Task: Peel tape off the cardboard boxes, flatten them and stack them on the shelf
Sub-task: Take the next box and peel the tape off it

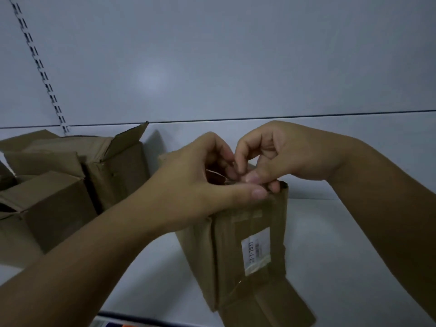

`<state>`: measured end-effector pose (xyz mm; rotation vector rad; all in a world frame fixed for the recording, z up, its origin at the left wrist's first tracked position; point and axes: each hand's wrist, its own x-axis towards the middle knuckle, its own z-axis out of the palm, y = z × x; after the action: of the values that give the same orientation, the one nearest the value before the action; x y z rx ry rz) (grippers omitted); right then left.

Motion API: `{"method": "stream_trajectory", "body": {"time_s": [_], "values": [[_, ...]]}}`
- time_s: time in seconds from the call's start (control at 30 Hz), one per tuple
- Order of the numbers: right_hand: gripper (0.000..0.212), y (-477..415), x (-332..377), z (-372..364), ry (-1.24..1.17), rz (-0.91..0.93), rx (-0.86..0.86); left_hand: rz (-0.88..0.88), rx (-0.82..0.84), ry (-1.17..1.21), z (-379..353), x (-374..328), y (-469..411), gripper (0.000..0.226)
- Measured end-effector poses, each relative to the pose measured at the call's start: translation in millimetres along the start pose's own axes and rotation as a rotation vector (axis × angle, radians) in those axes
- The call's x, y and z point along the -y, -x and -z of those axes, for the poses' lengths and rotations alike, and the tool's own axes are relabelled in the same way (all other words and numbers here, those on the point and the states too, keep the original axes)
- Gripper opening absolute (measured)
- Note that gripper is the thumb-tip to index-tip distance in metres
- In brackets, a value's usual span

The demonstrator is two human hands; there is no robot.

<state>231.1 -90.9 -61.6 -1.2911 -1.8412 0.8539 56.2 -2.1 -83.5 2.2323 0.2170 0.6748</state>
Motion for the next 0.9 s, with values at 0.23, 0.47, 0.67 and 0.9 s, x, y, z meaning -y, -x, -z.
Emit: {"method": "stream_trajectory", "body": {"time_s": [0.23, 0.47, 0.67, 0.9], "values": [[0.037, 6, -5, 16, 0.322, -0.013, -0.081, -0.033, 0.092, -0.061, 3, -3, 1, 0.019], [0.077, -4, -9, 0, 0.4, -0.194, 0.229, -0.018, 0.075, 0.057, -2, -7, -1, 0.014], [0.038, -3, -9, 0, 0.395, -0.186, 0.258, -0.004, 0.053, 0.055, -6, -6, 0, 0.02], [0.088, -3, -12, 4, 0.483, -0.227, 0.229, -0.063, 0.025, 0.156, 1, -7, 2, 0.018]]}}
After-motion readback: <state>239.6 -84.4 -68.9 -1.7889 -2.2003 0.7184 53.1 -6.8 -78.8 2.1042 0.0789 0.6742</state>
